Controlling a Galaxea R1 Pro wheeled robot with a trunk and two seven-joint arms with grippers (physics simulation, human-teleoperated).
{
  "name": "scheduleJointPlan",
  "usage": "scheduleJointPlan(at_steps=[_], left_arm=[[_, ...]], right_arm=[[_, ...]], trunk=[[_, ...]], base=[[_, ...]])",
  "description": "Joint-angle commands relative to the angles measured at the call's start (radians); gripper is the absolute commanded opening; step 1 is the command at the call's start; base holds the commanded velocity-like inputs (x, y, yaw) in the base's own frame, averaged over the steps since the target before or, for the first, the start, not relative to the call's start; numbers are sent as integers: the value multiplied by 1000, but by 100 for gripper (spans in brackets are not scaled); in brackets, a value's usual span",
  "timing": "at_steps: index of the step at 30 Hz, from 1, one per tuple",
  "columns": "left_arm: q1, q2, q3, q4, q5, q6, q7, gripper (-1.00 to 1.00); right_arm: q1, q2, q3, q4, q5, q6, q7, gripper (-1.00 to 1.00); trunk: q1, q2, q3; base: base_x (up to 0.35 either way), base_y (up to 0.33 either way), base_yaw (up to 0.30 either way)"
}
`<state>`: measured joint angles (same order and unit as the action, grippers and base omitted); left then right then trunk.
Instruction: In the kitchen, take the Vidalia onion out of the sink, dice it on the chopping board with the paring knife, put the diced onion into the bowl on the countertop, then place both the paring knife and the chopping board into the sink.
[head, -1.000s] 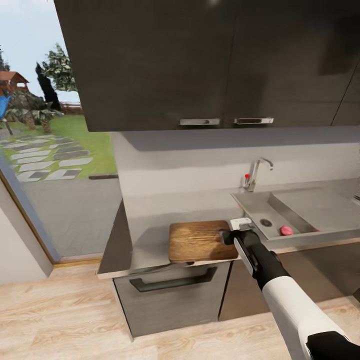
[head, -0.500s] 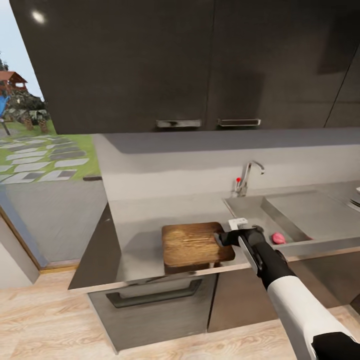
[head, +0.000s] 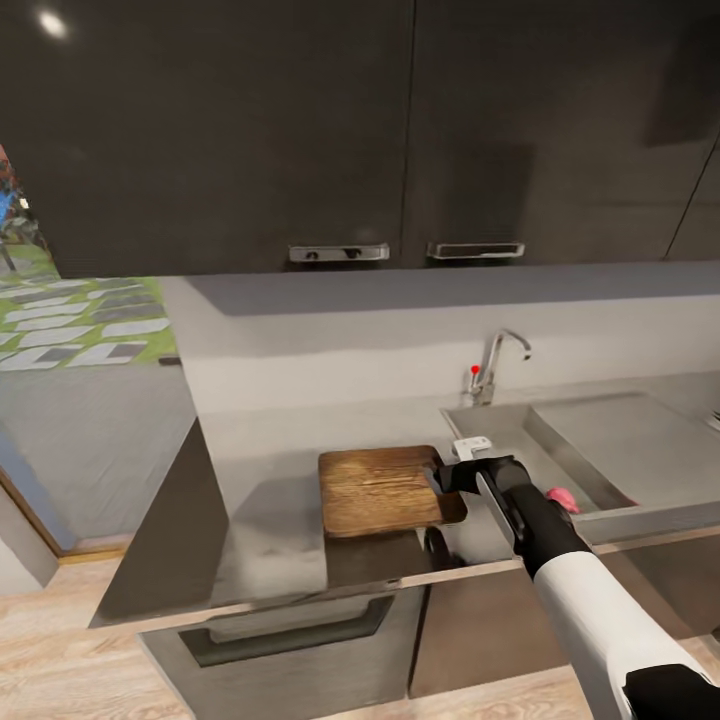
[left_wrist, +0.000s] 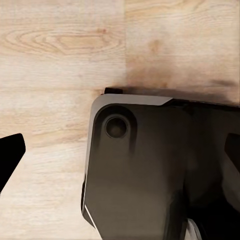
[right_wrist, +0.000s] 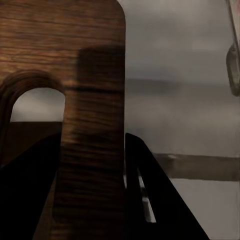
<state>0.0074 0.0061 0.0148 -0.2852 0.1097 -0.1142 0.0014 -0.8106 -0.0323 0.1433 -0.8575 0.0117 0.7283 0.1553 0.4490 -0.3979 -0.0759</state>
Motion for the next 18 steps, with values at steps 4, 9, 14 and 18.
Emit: scheduleJointPlan(at_steps=[4, 9, 14, 18], left_arm=[[0, 0, -1, -2, 10, -1, 0, 100], [0, 0, -1, -2, 10, -1, 0, 100], [0, 0, -1, -2, 10, -1, 0, 100], [0, 0, -1, -2, 10, -1, 0, 100]], right_arm=[[-1, 2, 4, -2, -3, 5, 3, -100], [-1, 0, 3, -2, -2, 5, 3, -100], [-1, 0, 3, -2, -2, 5, 3, -100], [-1, 0, 2, -2, -2, 5, 3, -100]], trunk=[[1, -2, -2], [1, -2, -3], [1, -2, -5], [1, -2, -5]], base=[[121, -1, 0], [13, 0, 95], [1, -52, 240], [0, -208, 124]])
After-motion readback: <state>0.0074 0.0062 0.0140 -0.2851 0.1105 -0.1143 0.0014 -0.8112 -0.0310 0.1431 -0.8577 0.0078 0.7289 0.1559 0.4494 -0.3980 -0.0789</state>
